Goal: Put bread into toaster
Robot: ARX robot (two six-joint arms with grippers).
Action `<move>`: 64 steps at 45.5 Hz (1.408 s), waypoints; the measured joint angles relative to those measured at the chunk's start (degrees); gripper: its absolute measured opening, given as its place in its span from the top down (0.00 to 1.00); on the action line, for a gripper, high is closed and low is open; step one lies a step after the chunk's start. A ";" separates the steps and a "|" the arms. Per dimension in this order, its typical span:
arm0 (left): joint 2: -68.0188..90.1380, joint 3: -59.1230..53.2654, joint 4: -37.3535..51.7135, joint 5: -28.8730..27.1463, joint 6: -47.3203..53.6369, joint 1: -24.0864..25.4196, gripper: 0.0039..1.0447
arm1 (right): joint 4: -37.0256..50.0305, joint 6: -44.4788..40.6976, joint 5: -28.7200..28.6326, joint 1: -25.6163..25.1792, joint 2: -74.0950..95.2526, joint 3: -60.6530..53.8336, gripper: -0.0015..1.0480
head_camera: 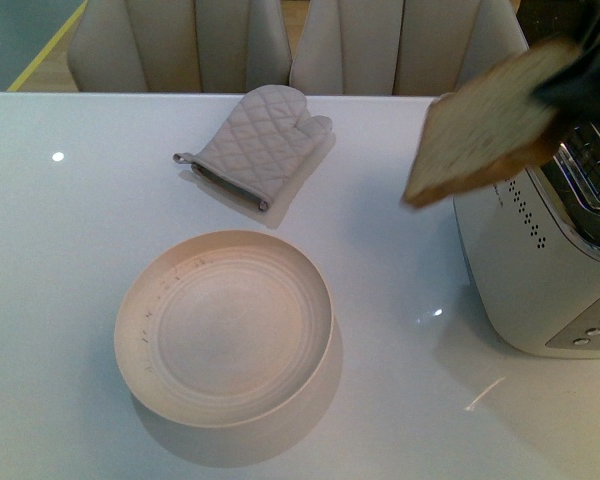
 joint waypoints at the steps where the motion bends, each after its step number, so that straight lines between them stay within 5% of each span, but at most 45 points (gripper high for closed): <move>1: 0.00 0.00 0.00 0.02 0.00 0.00 0.06 | -0.63 -1.31 0.37 -0.52 -1.07 0.33 0.97; 6: 0.00 0.00 0.00 0.02 0.00 0.00 0.06 | -6.64 -12.87 6.54 -5.92 -10.64 5.38 0.97; 15: 0.00 0.00 0.00 0.02 0.00 0.00 0.06 | -11.23 -26.47 7.85 -8.81 -10.21 9.49 0.97; 34: 0.00 0.00 0.00 0.02 0.00 0.00 0.06 | -15.28 -32.70 12.92 -6.99 -4.24 11.21 0.97; 60: 0.00 0.00 0.00 0.00 0.00 0.00 0.06 | -28.57 -31.39 11.96 -6.27 3.58 16.39 0.97; 64: 0.00 0.00 0.00 0.00 0.00 0.00 0.06 | -26.29 -31.17 12.13 -6.27 5.03 15.67 0.83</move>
